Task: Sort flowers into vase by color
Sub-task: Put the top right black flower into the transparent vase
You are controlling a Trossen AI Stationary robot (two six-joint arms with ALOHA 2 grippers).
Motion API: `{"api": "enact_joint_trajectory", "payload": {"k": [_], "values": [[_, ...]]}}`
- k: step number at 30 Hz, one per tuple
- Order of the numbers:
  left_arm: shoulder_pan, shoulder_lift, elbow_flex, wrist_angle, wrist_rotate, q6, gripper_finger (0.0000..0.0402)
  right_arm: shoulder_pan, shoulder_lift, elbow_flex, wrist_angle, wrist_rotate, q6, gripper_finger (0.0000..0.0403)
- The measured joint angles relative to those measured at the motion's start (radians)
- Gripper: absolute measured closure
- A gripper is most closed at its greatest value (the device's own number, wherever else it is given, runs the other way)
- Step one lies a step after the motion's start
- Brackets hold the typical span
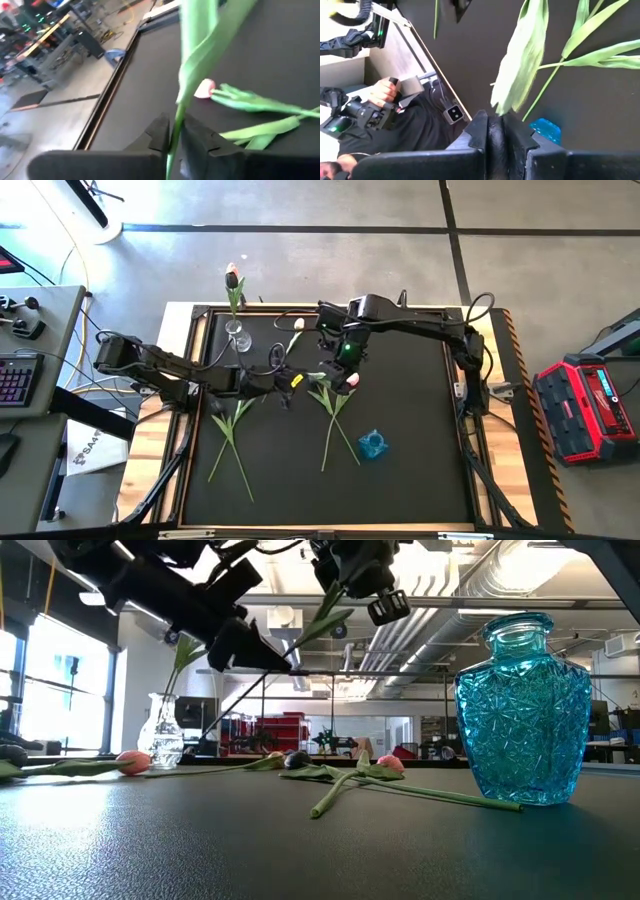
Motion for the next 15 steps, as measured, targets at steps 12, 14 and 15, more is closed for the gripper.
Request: {"api": "enact_joint_trajectory", "payload": {"k": [12,14,15], "values": [[0.003,0.000,0.000,-0.032,0.039,-0.037,0.0401,0.004,0.000,0.000,-0.027,0.155,-0.198,0.0362],[0.007,0.000,0.000,-0.029,0.039,-0.053,0.0401,0.003,0.000,0.007,-0.047,0.140,-0.231,0.0345],[0.011,0.000,0.000,-0.022,0.044,-0.061,0.0401,0.003,0.002,0.020,-0.076,0.131,-0.251,0.0336]]}}
